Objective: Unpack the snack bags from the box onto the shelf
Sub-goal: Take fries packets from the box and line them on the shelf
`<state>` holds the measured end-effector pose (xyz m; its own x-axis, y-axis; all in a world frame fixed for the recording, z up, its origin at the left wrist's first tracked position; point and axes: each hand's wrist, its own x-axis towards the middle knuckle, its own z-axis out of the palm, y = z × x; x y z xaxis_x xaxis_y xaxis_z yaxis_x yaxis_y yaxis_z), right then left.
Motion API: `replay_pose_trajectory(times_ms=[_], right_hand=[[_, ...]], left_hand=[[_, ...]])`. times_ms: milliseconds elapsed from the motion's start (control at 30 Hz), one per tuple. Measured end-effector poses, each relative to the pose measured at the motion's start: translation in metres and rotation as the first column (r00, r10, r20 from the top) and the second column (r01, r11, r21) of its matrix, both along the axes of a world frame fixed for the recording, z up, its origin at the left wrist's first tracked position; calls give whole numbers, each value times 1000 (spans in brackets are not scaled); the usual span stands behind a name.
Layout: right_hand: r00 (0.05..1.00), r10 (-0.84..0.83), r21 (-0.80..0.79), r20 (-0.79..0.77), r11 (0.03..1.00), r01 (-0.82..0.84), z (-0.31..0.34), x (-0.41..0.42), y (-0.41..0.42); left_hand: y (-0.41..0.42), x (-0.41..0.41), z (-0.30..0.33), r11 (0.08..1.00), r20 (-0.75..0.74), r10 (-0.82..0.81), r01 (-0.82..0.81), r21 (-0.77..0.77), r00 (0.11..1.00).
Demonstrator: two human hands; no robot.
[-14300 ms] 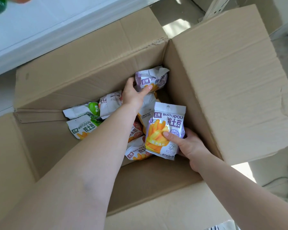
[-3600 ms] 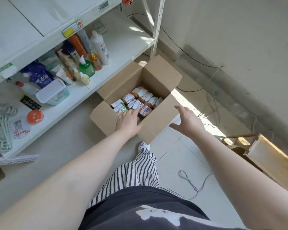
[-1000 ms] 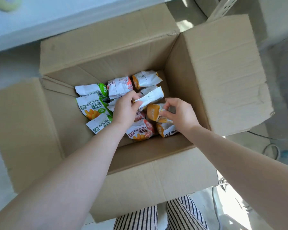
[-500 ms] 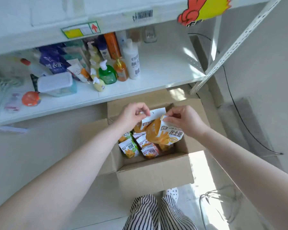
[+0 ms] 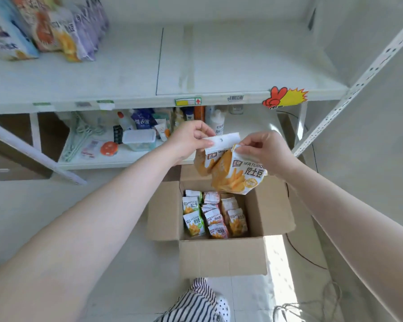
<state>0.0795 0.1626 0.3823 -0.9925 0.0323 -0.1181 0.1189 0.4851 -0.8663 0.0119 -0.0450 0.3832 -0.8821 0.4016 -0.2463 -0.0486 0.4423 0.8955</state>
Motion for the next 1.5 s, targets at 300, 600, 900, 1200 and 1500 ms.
replay_pose_trajectory(times_ms=[300,600,900,1200,1500], right_hand=[[988,155,170,-23,974,-149,65,-7,-86],[980,199,143,31,969,-201,68,-42,-234],[989,136,108,62,984,-143,89,-85,-382],[986,147,233,83,959,-163,92,-183,-422],[987,152,194,57,968,-160,93,-332,-403]], left_hand=[[-91,22,47,994,-82,75,-81,-77,994],[-255,-1,62,985,-103,154,-161,-64,983],[-409,-56,69,972,-203,189,-213,-103,961],[-449,-150,64,977,-223,155,-182,-108,963],[-443,-292,56,976,-219,200,-214,-41,955]])
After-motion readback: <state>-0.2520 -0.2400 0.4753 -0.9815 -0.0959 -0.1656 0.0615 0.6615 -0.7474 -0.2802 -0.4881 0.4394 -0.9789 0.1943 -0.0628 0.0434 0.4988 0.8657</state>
